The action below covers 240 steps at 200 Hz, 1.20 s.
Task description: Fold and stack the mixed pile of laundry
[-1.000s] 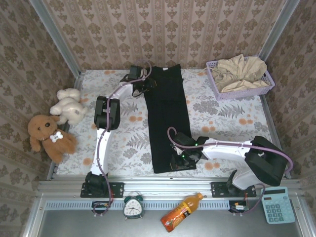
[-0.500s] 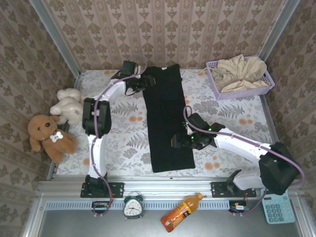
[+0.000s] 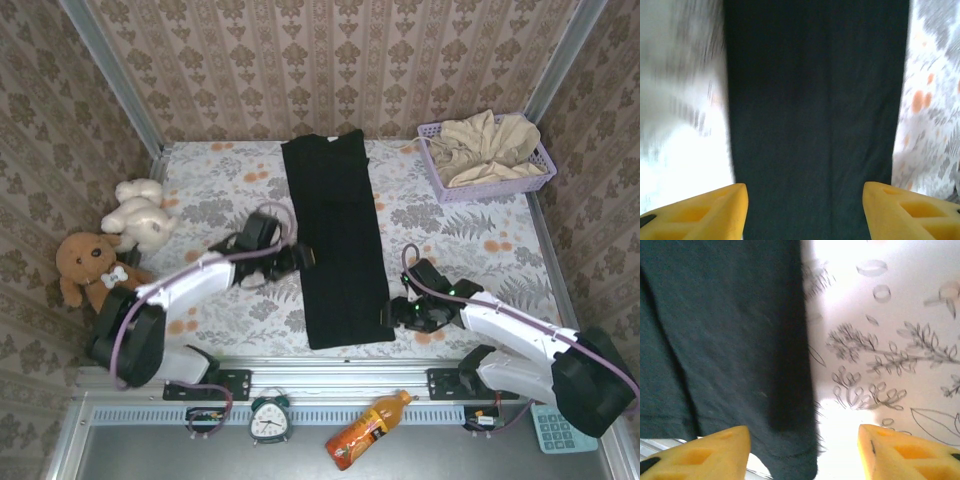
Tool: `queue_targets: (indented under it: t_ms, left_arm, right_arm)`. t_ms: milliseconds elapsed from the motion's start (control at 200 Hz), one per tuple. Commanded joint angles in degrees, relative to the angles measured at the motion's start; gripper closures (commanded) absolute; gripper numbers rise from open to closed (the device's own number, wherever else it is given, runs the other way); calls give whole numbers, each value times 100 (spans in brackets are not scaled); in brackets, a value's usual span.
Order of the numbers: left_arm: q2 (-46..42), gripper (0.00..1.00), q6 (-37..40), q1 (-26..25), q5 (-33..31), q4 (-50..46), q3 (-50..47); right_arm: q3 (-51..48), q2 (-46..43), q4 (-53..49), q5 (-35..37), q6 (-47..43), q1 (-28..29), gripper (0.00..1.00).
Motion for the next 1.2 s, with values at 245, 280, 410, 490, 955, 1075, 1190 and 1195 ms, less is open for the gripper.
queue_targets:
  t_ms: [245,280,410,490,955,1075,1190,1195]
  left_arm:
    - [-1986,41,-2791,-1541,-709,-298,-1601]
    - [-1915,42,-2928,-1679,-601,-218,-1684]
    - [-1452,45,-3237,-2092,-304,303,-1922]
    - [-1143,46,-3289,-2241,-166,456,-1914]
    - [-306,62,-3688,-2844,235,1503,-1724]
    - [-181,69,-3692,-2869,246,1651,-1707]
    - [-213,79,-3674,-2827,153,1684,-1748]
    - [-214,80,-3666,-2822,151,1687,-1749]
  right_arm:
    - [-240,-18,406,-475,437,379,52]
    - [-247,17,416,-484,445,406,52]
    - [-227,156,567,-530,456,526,54]
    - [-180,244,606,-480,471,590,56]
    - [-299,251,633,-262,552,616,65]
    - [-310,262,658,-244,540,619,69]
    - [-284,310,703,-203,518,618,75]
    - [-284,310,703,-203,518,618,75]
